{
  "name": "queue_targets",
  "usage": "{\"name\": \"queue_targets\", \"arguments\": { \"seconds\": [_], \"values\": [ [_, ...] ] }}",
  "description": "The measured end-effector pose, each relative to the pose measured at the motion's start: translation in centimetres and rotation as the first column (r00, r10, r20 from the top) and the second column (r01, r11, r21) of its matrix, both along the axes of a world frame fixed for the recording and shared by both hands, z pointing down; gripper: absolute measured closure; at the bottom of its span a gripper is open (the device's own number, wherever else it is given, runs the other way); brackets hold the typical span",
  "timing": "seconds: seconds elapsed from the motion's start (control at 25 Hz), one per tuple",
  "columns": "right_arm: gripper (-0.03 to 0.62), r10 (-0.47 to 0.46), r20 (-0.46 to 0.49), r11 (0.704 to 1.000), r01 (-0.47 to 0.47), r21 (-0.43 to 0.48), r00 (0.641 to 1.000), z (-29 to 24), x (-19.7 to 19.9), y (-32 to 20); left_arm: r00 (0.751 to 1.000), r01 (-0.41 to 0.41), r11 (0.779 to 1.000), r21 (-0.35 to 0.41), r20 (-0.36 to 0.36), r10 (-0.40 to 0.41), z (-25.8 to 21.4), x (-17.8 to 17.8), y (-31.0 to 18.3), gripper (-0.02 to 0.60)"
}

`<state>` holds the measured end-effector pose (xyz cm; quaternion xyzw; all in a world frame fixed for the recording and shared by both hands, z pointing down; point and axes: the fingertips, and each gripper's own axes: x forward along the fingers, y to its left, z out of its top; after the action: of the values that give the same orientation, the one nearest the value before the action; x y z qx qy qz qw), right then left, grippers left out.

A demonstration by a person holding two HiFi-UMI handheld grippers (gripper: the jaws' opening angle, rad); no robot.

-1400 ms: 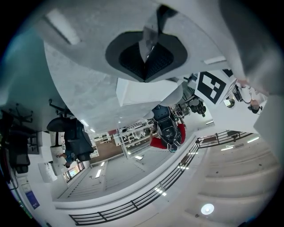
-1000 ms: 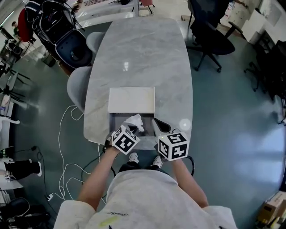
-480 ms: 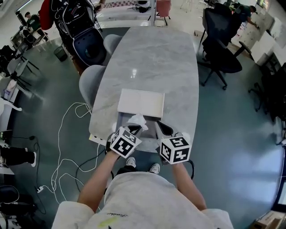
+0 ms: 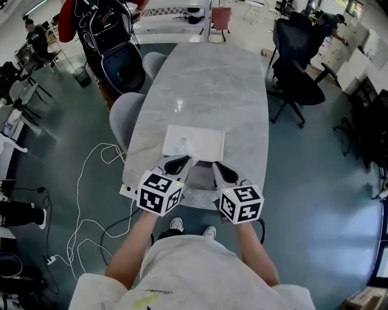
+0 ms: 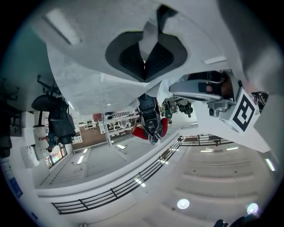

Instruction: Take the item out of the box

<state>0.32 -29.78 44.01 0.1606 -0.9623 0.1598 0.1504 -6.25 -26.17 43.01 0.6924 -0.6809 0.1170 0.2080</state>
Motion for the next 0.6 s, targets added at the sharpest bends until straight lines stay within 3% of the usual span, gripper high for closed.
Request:
{"name": "queue_targets", "arguments": {
  "seconds": [0.24, 0.6],
  "values": [
    [0.589, 0.007, -0.007, 0.999, -0.007, 0.050, 1.000, -0.9, -0.8, 0.6, 0.998, 0.059, 0.997, 0.046, -0.038, -0.057, -0.6, -1.6, 1.0, 0.565],
    [0.589, 0.035, -0.005, 0.997, -0.034, 0.066, 0.999, -1.4, -1.2, 1.0, 0.997, 0.046, 0.998, 0.035, -0.062, -0.044, 0.5, -2.0, 1.7, 0.565]
  ]
}}
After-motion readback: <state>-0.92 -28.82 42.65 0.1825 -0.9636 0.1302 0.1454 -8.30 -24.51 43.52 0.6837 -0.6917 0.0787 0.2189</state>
